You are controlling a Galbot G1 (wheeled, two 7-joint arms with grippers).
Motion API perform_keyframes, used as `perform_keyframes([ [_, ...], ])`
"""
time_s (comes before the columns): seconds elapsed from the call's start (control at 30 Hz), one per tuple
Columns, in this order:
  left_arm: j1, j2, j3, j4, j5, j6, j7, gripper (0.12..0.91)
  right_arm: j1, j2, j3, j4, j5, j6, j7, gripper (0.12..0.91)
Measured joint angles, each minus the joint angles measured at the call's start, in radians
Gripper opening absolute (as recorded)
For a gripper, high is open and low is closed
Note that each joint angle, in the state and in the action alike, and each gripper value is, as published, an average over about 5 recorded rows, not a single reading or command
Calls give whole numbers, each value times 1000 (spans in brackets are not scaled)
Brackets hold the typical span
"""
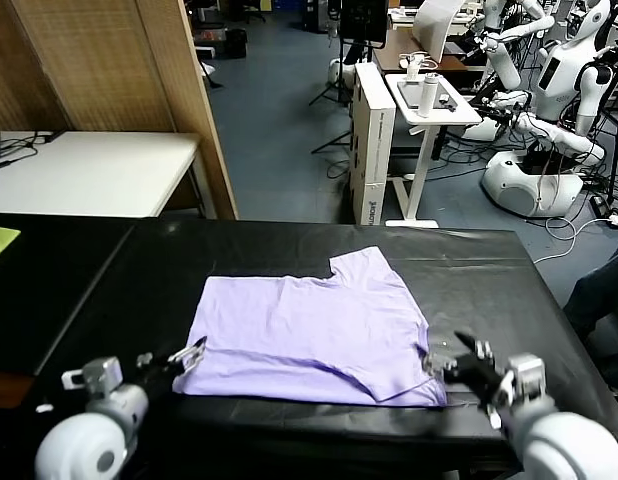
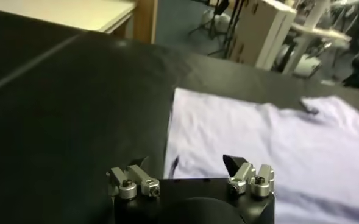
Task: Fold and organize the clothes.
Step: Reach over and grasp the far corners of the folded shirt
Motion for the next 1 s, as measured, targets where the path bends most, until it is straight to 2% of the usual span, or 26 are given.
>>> perform_keyframes([
  [0.17, -146, 15, 48, 96, -50, 23, -2, 907, 199, 11, -116, -173, 3, 0, -4, 907],
  [0.33, -299, 24, 109, 227, -56, 24, 7, 907, 346, 37, -214, -320, -3, 0, -9, 907],
  [0.57, -468, 16, 199, 400, -18, 24, 54, 907, 477, 84, -308, -472, -33, 0, -56, 907],
  [0.8, -567, 7, 251, 525, 22, 24, 88, 907, 566, 124, -370, -587, -54, 0, -114, 907],
  [1.0, -591, 7, 262, 575, 35, 24, 106, 907, 620, 153, -407, -660, -58, 15, -128, 907],
])
